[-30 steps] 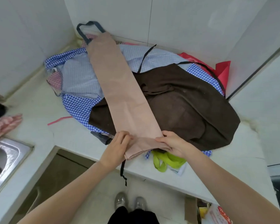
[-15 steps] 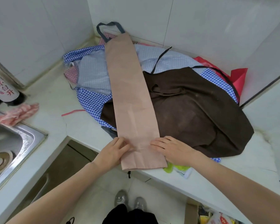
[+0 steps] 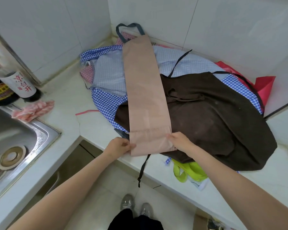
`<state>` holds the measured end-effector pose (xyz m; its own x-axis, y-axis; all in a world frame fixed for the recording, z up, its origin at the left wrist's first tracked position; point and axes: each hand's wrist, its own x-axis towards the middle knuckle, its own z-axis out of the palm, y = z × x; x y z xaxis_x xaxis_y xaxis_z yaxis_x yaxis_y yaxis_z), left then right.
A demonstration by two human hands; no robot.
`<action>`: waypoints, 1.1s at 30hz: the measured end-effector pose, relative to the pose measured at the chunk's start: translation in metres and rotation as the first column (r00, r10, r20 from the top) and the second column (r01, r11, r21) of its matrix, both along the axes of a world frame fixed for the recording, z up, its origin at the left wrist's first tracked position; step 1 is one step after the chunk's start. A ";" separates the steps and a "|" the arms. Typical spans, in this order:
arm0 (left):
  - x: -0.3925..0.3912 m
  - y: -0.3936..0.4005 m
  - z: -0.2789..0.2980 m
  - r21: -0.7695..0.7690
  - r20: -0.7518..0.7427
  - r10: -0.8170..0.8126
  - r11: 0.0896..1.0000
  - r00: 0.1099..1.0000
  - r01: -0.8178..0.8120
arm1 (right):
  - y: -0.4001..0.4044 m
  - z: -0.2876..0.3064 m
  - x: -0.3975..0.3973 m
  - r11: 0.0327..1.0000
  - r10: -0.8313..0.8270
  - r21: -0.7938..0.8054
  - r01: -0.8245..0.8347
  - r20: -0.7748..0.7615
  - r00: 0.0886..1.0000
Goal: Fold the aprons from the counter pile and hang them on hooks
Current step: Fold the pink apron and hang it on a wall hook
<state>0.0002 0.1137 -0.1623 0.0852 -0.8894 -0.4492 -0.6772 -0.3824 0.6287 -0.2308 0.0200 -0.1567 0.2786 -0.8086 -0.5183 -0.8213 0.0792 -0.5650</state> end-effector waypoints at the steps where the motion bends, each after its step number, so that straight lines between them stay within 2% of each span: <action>1: 0.000 -0.002 0.000 0.015 0.002 0.011 1.000 1.000 -0.011 | -0.001 -0.001 0.004 1.000 -0.011 -0.001 0.011 -0.042 0.999; 6: -0.004 -0.005 0.006 0.005 -0.040 0.125 0.992 0.991 -0.125 | -0.006 -0.005 0.013 0.996 -0.087 0.013 0.090 -0.130 0.988; 7: -0.005 -0.004 0.009 -0.038 0.013 0.133 0.991 0.991 -0.132 | -0.007 -0.006 0.013 0.995 -0.097 0.017 0.100 -0.132 0.987; 9: -0.009 -0.001 0.012 -0.274 0.244 0.151 0.958 0.958 -0.081 | -0.006 -0.004 0.013 0.992 -0.119 0.019 0.122 -0.123 0.985; 10: -0.012 0.001 0.014 -0.453 0.341 0.137 0.891 0.930 0.035 | -0.006 -0.003 0.014 0.992 -0.126 0.014 0.129 -0.127 0.984; 11: -0.016 0.000 0.015 -0.596 0.424 0.072 0.773 0.903 0.219 | -0.005 -0.004 0.014 0.991 -0.130 0.014 0.134 -0.134 0.982; 12: -0.020 -0.002 0.012 -0.638 0.527 -0.033 0.645 0.849 0.421 | -0.006 -0.005 0.014 0.991 -0.132 0.016 0.135 -0.134 0.982; 13: -0.024 -0.004 0.006 -0.577 0.647 -0.144 0.550 0.749 0.605 | -0.005 -0.004 0.014 0.991 -0.128 0.024 0.132 -0.137 0.982; 14: -0.027 -0.006 -0.004 -0.455 0.723 -0.246 0.533 0.646 0.713 | -0.005 -0.003 0.014 0.991 -0.125 0.032 0.130 -0.135 0.983; 15: -0.029 -0.009 -0.012 -0.351 0.750 -0.311 0.561 0.584 0.750 | -0.004 -0.003 0.014 0.990 -0.126 0.040 0.132 -0.124 0.984; 17: -0.035 -0.010 -0.018 -0.191 0.751 -0.381 0.656 0.539 0.730 | -0.003 0.000 0.013 0.997 -0.080 0.004 0.081 -0.120 0.990; 18: -0.037 -0.011 -0.016 -0.138 0.751 -0.399 0.684 0.526 0.716 | -0.001 0.003 0.012 0.996 -0.022 -0.092 0.007 -0.170 0.985; 19: -0.038 -0.011 -0.016 -0.133 0.755 -0.396 0.688 0.523 0.713 | 0.004 0.007 0.011 0.951 0.044 -0.285 -0.117 -0.249 0.968; 20: -0.038 -0.011 -0.015 -0.136 0.747 -0.399 0.691 0.532 0.710 | 0.011 0.010 0.009 0.812 0.114 -0.510 -0.284 -0.338 0.934; 21: -0.038 -0.012 -0.016 -0.160 0.741 -0.387 0.692 0.549 0.704 | 0.014 0.011 0.007 0.664 0.206 -0.614 -0.428 -0.400 0.893; 22: -0.038 -0.013 -0.017 -0.174 0.736 -0.380 0.694 0.560 0.699 | 0.016 0.011 0.005 0.533 0.305 -0.645 -0.547 -0.457 0.836; 23: -0.037 -0.014 -0.020 -0.195 0.733 -0.372 0.688 0.570 0.699 | 0.017 0.006 0.002 0.455 0.400 -0.606 -0.653 -0.516 0.758; 24: -0.036 -0.013 -0.022 -0.196 0.719 -0.383 0.689 0.580 0.698 | 0.019 0.002 -0.003 0.439 0.472 -0.526 -0.729 -0.555 0.685; 25: -0.035 -0.013 -0.023 -0.178 0.704 -0.407 0.692 0.582 0.699 | 0.018 -0.003 -0.007 0.488 0.532 -0.420 -0.765 -0.552 0.643; 26: -0.032 -0.012 -0.023 -0.139 0.682 -0.437 0.709 0.586 0.691 | 0.016 -0.004 -0.010 0.573 0.579 -0.279 -0.771 -0.527 0.622; 27: -0.027 -0.012 -0.024 -0.125 0.664 -0.448 0.723 0.599 0.680 | 0.013 -0.004 -0.011 0.611 0.603 -0.198 -0.766 -0.511 0.613; 29: -0.014 -0.011 -0.024 -0.160 0.613 -0.444 0.740 0.654 0.653 | 0.006 0.000 -0.011 0.649 0.616 -0.166 -0.743 -0.459 0.640; 30: -0.007 -0.009 -0.023 -0.202 0.555 -0.435 0.755 0.708 0.623 | 0.003 0.001 -0.011 0.663 0.624 -0.160 -0.731 -0.421 0.658; 31: -0.001 -0.007 -0.019 -0.262 0.466 -0.400 0.790 0.789 0.555 | -0.001 0.005 -0.012 0.670 0.632 -0.154 -0.726 -0.393 0.667; 33: 0.006 -0.006 -0.013 -0.273 0.277 -0.324 0.876 0.904 0.398 | -0.008 0.008 -0.013 0.703 0.636 -0.141 -0.697 -0.311 0.706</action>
